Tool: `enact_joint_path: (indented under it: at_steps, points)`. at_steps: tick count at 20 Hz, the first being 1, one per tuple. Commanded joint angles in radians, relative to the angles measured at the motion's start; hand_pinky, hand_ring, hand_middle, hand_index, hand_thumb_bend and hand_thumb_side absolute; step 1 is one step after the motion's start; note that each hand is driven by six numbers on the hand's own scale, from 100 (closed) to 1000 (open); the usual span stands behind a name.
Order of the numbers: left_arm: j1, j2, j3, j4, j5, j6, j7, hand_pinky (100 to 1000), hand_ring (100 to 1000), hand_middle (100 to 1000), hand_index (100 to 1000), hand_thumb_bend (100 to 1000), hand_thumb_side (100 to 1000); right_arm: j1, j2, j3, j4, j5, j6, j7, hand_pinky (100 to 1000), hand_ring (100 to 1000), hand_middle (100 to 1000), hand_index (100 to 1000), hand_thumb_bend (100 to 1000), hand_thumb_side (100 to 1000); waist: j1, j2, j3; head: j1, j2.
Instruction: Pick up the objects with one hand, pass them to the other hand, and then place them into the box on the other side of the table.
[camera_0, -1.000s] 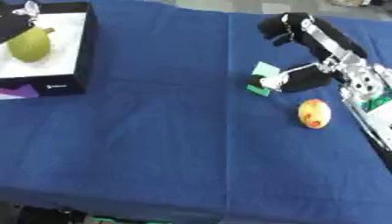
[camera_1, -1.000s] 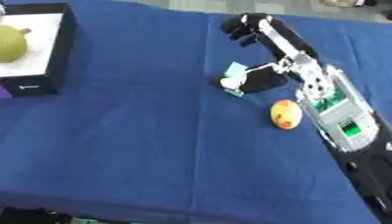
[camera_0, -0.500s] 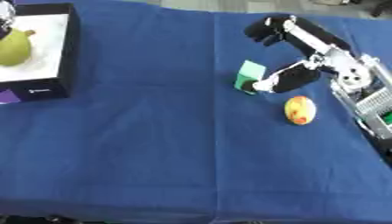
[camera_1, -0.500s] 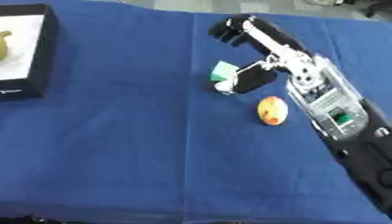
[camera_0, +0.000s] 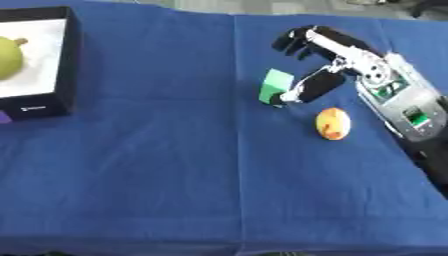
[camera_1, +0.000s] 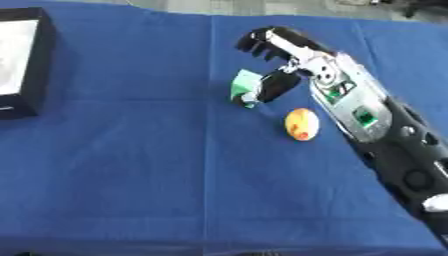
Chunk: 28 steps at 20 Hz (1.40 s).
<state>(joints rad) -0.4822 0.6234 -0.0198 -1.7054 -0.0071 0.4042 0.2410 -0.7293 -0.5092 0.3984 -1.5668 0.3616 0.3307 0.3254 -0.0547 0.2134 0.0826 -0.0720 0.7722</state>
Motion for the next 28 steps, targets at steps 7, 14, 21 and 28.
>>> enact_joint_path:
  at_steps: [7, 14, 21, 28]
  points:
    - [0.0, 0.026, 0.001, -0.03, 0.033, -0.011, 0.026, 767, 751, 757, 701, 226, 628, -0.042, 0.028, 0.002, 0.113, 0.05, 0.007, -0.019, 789, 814, 770, 815, 664, 153, 0.014, -0.014, 0.011, -0.027, -0.002]
    - [0.003, 0.018, -0.001, -0.03, 0.028, -0.009, 0.025, 767, 751, 757, 700, 225, 632, -0.053, 0.039, 0.0, 0.153, 0.063, 0.008, -0.033, 793, 819, 772, 816, 662, 156, 0.018, -0.008, 0.016, -0.036, -0.002]
    - [0.011, 0.014, -0.002, -0.026, 0.022, -0.007, 0.023, 767, 752, 758, 700, 228, 637, -0.061, 0.033, -0.012, 0.162, 0.137, 0.005, -0.044, 818, 848, 799, 834, 642, 216, 0.02, -0.007, 0.014, -0.039, -0.002]
    - [0.018, 0.01, -0.004, -0.021, 0.016, -0.005, 0.017, 768, 753, 758, 700, 228, 641, -0.066, 0.03, -0.02, 0.183, 0.16, 0.004, -0.023, 816, 840, 788, 830, 626, 233, 0.024, -0.005, 0.011, -0.047, -0.002]
